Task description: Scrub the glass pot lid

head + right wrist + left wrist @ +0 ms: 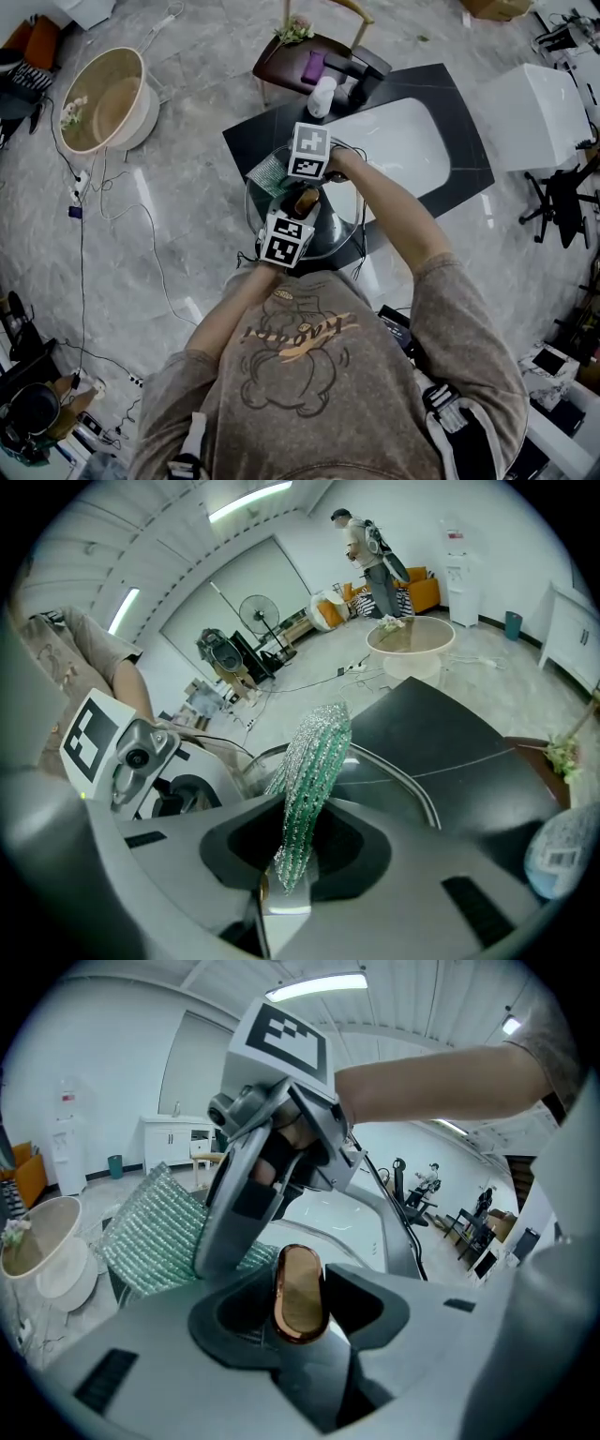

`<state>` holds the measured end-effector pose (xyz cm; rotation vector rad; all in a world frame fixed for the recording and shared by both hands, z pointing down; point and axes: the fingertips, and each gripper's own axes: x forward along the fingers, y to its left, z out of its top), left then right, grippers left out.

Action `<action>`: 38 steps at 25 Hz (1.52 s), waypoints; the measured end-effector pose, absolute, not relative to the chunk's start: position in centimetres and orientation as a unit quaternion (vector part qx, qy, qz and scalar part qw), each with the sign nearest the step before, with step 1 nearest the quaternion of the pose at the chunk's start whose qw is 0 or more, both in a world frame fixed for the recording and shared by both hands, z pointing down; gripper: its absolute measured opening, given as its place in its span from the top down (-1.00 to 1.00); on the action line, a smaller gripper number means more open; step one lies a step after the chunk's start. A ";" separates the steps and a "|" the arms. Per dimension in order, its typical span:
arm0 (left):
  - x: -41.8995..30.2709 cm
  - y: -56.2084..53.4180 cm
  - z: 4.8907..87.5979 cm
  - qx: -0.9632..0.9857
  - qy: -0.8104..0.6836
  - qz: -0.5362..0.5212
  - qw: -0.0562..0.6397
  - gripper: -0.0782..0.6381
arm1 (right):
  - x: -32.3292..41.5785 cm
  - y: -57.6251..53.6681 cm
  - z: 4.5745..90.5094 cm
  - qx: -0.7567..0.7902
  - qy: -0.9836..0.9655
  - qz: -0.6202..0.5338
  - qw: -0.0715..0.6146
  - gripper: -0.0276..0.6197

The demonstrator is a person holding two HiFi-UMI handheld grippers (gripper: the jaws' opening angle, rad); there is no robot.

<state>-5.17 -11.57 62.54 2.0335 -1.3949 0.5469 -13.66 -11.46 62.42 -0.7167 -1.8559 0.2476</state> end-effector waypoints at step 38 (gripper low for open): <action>-4.7 -11.9 62.1 0.773 -0.503 0.212 0.323 0.28 | -4.3 -17.7 62.7 -0.086 -0.839 0.188 0.504 0.64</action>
